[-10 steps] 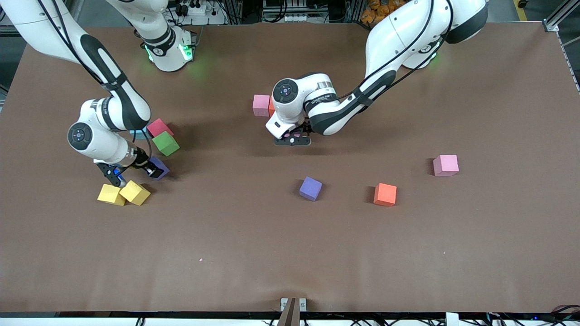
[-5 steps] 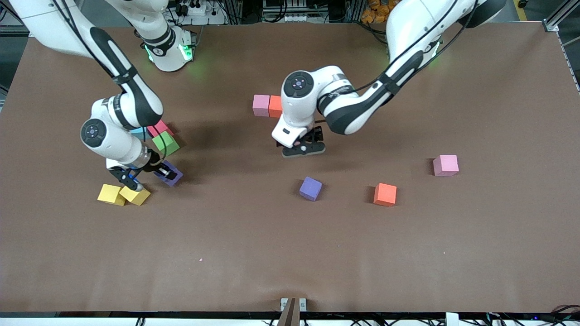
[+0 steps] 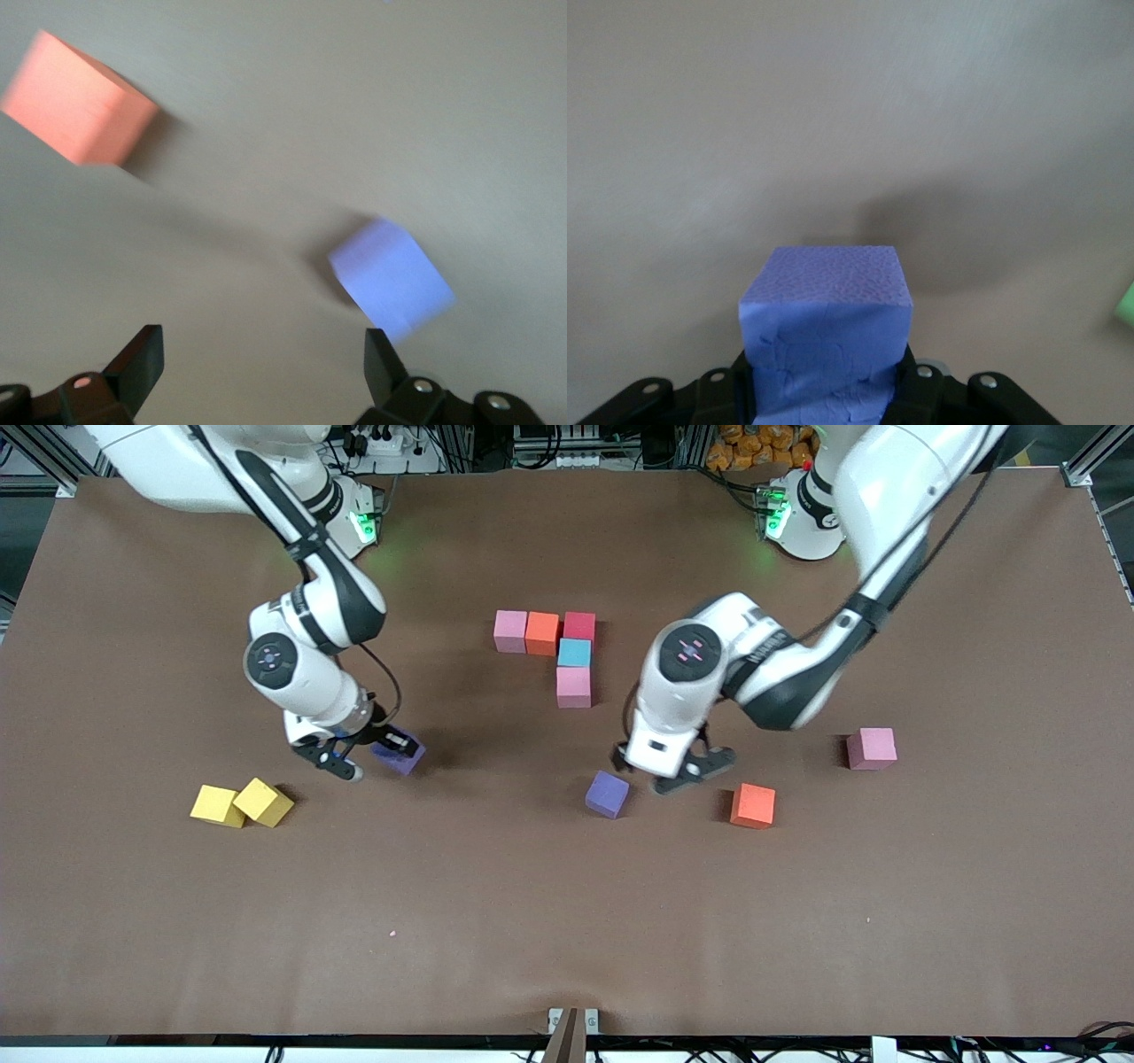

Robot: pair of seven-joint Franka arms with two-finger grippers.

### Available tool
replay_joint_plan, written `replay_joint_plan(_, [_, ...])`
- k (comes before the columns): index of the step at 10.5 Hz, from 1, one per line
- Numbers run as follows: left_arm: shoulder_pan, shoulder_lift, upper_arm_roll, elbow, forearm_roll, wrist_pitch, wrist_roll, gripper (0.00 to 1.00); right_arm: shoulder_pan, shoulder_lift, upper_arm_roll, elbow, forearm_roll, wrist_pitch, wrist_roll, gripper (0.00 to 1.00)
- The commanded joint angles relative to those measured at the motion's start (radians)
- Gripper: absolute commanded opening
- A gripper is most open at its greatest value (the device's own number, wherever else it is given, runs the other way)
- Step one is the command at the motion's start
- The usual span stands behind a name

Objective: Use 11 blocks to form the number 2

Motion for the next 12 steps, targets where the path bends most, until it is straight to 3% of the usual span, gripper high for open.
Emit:
replay_joint_plan(1, [0.081, -0.018, -0.006, -0.029, -0.025, -0.038, -0.042, 1.0, 0.087, 0.037, -0.004, 0.057, 0.051, -0.011, 0.27, 0.17])
replay_joint_plan(4, [0.15, -0.024, -0.007, -0.079, -0.022, -0.032, -0.085, 1.0, 0.168, 0.084, -0.004, 0.086, 0.051, -0.015, 0.653, 0.16])
replay_joint_plan(7, [0.161, 0.002, -0.006, -0.099, -0.023, -0.012, -0.247, 1.0, 0.226, 0.121, -0.001, 0.088, 0.05, -0.008, 0.937, 0.15])
replay_joint_plan(12, [0.254, -0.001, -0.004, -0.107, -0.028, 0.034, -0.47, 1.0, 0.328, 0.157, -0.006, 0.106, 0.05, 0.041, 1.144, 0.14])
